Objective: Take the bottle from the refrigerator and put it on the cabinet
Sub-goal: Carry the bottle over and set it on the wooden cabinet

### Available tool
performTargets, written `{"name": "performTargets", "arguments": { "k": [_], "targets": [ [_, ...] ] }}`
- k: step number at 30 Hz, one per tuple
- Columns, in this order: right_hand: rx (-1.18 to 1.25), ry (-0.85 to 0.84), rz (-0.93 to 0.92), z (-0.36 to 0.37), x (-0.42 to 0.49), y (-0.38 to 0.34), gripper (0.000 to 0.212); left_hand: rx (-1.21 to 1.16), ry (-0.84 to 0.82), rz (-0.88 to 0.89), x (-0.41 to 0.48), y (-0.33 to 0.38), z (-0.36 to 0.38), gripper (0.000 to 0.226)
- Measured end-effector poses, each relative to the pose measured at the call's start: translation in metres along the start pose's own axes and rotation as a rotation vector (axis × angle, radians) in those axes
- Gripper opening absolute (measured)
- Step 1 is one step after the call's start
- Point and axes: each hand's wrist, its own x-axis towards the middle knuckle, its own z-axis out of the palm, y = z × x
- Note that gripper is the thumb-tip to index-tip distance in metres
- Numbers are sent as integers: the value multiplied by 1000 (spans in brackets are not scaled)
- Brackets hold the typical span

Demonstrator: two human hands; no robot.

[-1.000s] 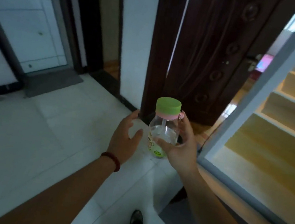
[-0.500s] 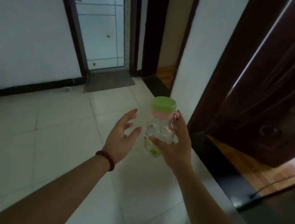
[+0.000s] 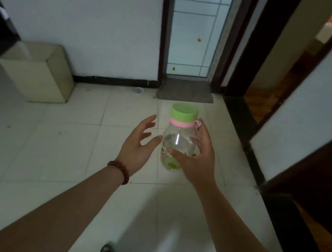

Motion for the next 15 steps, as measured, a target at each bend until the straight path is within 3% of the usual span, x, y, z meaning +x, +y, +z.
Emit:
{"name": "performTargets", "arguments": {
  "k": [15],
  "targets": [
    [92,-147,-53,261,199,-18,91,23,187,-30,199,-59,-227,49]
  ]
}}
